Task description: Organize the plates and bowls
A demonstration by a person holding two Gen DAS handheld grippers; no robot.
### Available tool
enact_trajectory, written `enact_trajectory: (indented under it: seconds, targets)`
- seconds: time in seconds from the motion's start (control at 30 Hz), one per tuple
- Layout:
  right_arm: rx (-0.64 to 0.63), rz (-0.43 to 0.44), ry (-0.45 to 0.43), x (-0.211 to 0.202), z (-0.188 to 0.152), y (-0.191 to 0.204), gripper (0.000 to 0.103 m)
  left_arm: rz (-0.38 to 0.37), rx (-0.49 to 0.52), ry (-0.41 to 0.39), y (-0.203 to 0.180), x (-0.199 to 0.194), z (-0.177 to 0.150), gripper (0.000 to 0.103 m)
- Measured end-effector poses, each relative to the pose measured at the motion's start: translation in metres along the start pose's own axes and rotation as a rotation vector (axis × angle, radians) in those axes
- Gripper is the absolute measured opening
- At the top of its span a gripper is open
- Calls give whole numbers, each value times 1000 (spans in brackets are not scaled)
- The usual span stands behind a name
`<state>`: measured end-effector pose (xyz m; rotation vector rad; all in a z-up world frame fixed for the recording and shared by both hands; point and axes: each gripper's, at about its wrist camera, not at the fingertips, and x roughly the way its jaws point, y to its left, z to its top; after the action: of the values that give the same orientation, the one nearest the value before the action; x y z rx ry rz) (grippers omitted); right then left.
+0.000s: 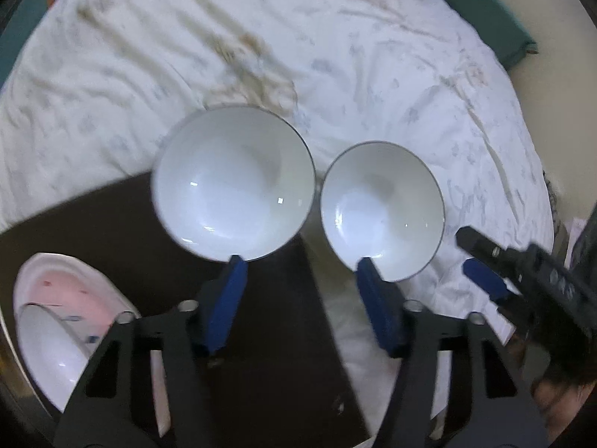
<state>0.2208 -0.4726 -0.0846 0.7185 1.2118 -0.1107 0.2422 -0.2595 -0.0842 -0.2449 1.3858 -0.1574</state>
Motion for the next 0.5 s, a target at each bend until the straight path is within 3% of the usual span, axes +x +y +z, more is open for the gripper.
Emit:
enact_trajectory:
  seconds: [0.23,0.4,0.5]
  targets:
    - [-98,-21,59,24,-9,21,42,-24,-14,48,-18,33,3,34]
    - [-92,-34,107,40,-11,15,24,-35,-23,71,-20,48,10,11]
    - [-60,-24,118,44,-11,5,10,-18,-17,64,-21,49,13,10]
